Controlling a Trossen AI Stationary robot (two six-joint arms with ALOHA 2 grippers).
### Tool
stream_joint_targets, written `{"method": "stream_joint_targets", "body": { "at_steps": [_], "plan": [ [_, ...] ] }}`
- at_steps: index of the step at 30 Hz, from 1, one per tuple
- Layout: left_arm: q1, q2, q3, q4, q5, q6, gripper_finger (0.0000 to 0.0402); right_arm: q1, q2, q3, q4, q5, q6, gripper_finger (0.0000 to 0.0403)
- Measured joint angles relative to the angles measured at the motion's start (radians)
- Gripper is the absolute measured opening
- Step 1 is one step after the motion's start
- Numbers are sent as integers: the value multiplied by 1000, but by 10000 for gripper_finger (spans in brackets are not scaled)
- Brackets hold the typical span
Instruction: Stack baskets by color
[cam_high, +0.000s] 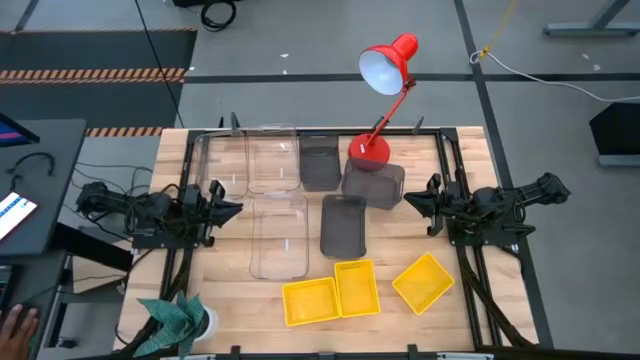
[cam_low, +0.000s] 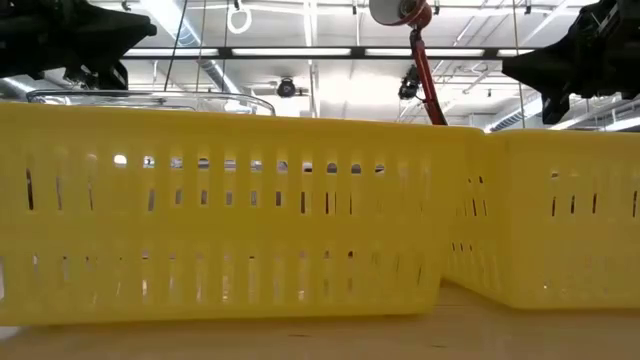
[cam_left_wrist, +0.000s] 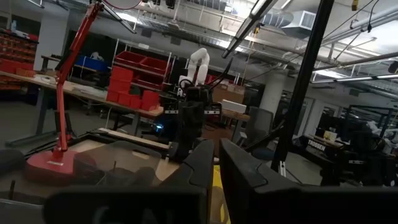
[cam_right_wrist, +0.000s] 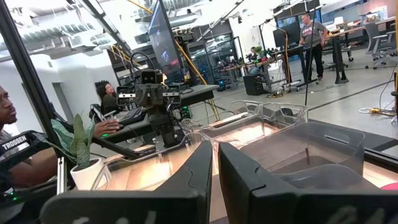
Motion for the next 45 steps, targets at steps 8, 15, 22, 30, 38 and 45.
{"method": "stream_joint_targets", "body": {
  "at_steps": [8,15,22,30,38,45],
  "plan": [
    [0,0,0,0,0,0,29,0,0,0,0,0,0,34],
    [0,0,0,0,0,0,27,0,0,0,0,0,0,34],
    [0,0,0,0,0,0,34,0,0,0,0,0,0,34],
    [0,0,0,0,0,0,26,0,0,0,0,0,0,34],
    [0,0,0,0,0,0,35,0,0,0,0,0,0,34],
    [0,0,0,0,0,0,31,0,0,0,0,0,0,34]
  ]
}}
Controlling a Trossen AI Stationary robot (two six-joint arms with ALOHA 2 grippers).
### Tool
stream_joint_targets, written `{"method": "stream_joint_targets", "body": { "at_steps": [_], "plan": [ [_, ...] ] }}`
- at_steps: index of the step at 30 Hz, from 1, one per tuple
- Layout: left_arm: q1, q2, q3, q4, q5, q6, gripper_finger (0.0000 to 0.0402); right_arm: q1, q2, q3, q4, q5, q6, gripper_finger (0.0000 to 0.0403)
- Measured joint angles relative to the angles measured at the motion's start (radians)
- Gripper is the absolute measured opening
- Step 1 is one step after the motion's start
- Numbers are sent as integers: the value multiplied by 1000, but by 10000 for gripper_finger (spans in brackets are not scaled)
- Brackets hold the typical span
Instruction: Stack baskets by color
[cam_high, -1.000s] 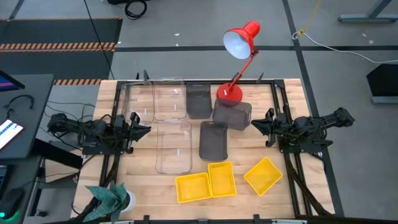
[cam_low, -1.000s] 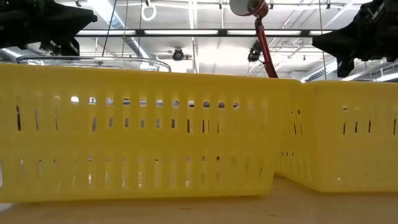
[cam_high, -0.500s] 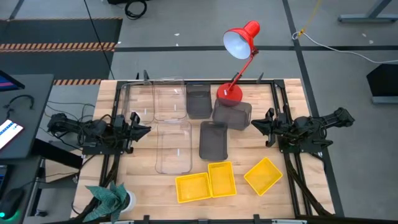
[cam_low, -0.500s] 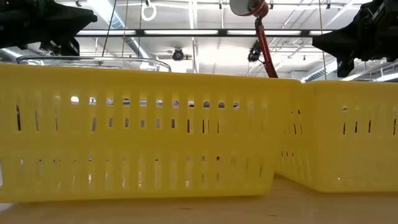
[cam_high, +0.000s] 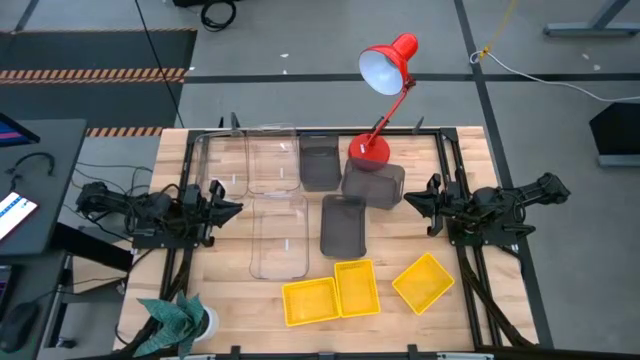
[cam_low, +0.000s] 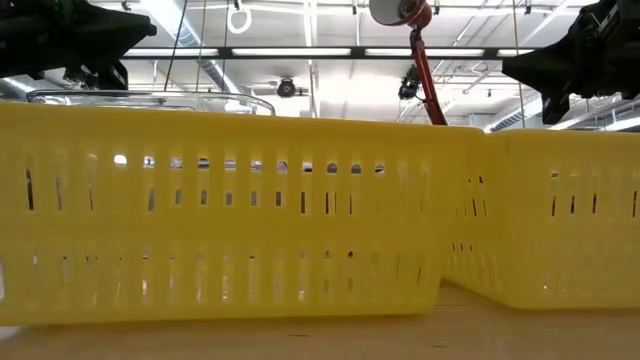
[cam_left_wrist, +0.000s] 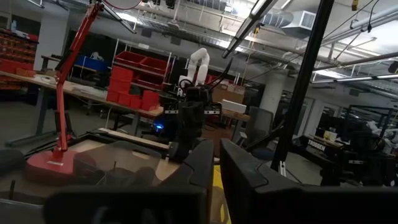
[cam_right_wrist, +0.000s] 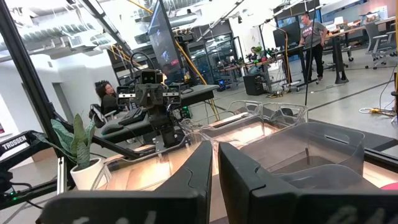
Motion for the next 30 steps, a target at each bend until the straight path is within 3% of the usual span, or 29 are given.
{"method": "stream_joint_targets", "body": {
  "at_steps": [30],
  "plan": [
    [0,0,0,0,0,0,34,0,0,0,34,0,47,34]
  ]
}}
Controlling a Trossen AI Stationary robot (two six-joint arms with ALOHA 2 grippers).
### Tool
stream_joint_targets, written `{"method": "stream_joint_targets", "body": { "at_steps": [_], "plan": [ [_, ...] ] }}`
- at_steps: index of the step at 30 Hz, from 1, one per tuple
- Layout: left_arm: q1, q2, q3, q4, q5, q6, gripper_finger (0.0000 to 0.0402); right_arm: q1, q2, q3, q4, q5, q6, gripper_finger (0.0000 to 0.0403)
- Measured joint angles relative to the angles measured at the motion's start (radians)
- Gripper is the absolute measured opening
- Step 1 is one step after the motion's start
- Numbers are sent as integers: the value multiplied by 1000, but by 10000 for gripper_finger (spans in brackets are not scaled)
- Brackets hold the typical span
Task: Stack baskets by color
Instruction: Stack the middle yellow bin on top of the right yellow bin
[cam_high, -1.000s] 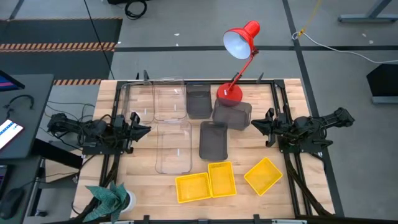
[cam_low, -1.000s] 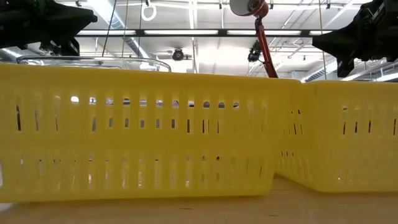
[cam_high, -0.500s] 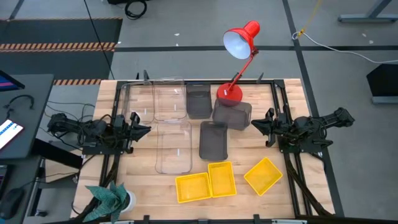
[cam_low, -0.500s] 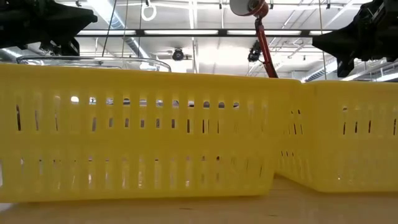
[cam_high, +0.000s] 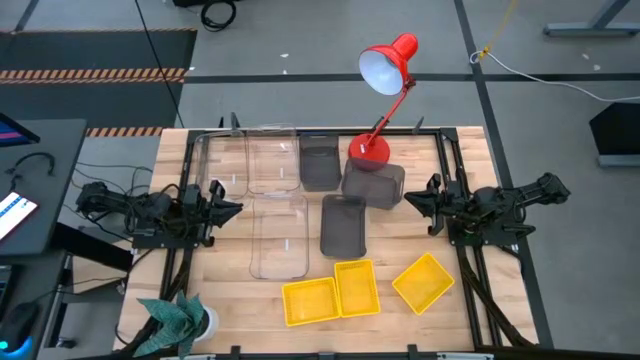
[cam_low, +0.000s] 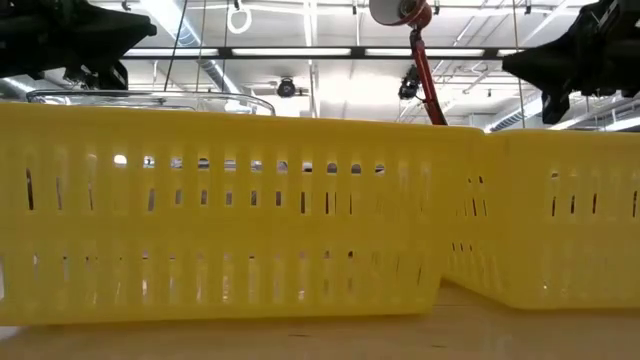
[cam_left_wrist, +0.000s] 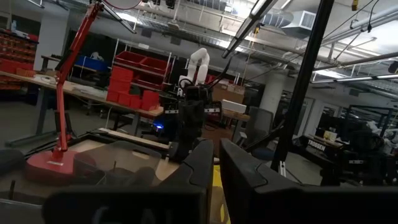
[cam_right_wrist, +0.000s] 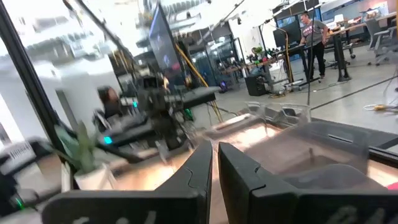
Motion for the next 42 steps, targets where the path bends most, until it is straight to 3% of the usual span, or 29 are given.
{"method": "stream_joint_targets", "body": {
  "at_steps": [8,16,22,29,42],
  "plan": [
    [0,0,0,0,0,0,26,0,0,0,110,0,107,34],
    [0,0,0,0,0,0,33,0,0,0,290,13,80,34],
    [0,0,0,0,0,0,35,0,45,0,299,-145,130,34],
    [0,0,0,0,0,0,28,0,205,38,331,-165,165,34],
    [0,0,0,0,0,0,29,7,630,213,326,-181,90,37]
  ]
}}
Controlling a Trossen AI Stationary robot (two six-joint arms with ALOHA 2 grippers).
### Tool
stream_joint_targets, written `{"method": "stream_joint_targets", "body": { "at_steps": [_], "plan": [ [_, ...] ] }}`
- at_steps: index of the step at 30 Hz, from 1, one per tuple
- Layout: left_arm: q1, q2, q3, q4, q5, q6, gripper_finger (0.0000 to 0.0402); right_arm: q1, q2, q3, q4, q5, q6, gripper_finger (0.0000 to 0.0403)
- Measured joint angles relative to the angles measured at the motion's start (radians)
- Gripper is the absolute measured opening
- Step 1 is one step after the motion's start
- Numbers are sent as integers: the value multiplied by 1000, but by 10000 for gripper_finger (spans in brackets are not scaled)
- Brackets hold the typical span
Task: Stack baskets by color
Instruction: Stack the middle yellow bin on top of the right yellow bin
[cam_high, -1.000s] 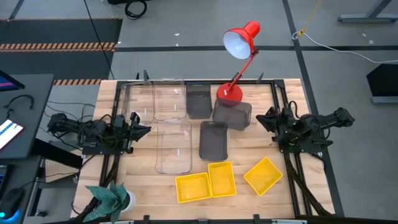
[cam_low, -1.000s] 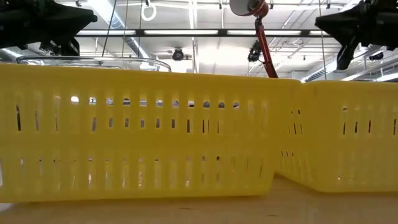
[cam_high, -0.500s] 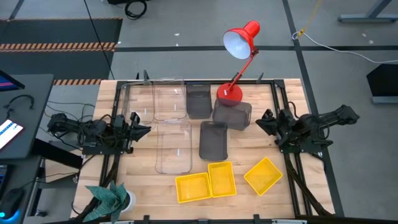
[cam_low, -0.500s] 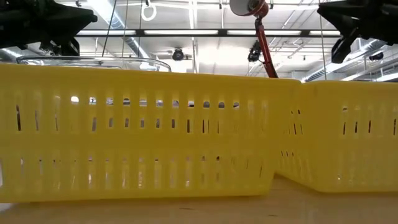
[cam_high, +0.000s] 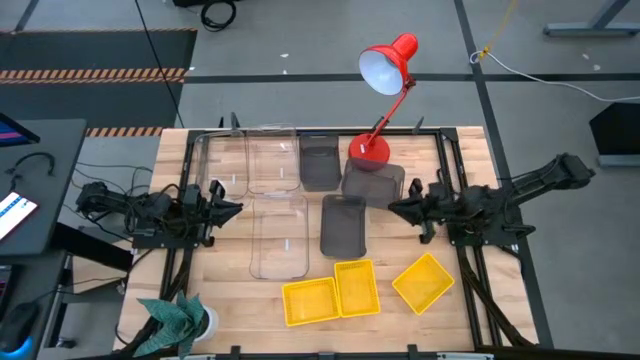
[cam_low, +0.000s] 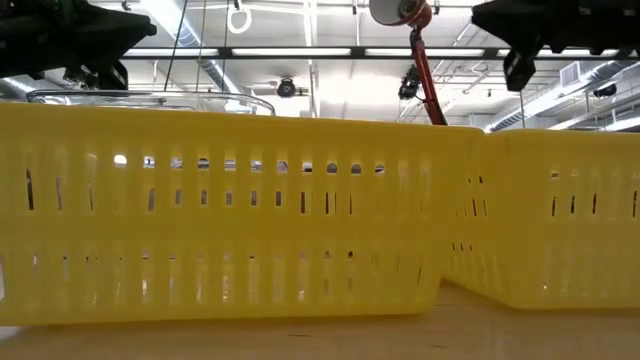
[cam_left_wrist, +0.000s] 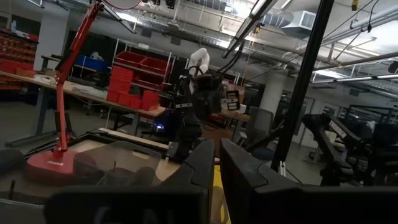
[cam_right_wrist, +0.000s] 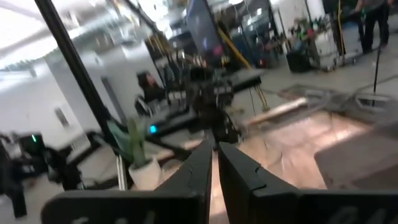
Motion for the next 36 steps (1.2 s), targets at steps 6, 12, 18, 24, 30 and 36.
{"method": "stream_joint_targets", "body": {
  "at_steps": [6,12,18,24,30,36],
  "plan": [
    [0,0,0,0,0,0,26,29,187,152,-138,-4,0,66],
    [0,0,0,0,0,0,33,52,335,314,-357,20,68,107],
    [0,0,0,0,0,0,30,75,460,440,-525,48,126,141],
    [0,0,0,0,0,0,27,89,575,566,-745,42,245,161],
    [0,0,0,0,0,0,35,89,695,712,-1081,-10,469,161],
    [0,0,0,0,0,0,33,89,793,830,-1323,-155,535,161]
  ]
}}
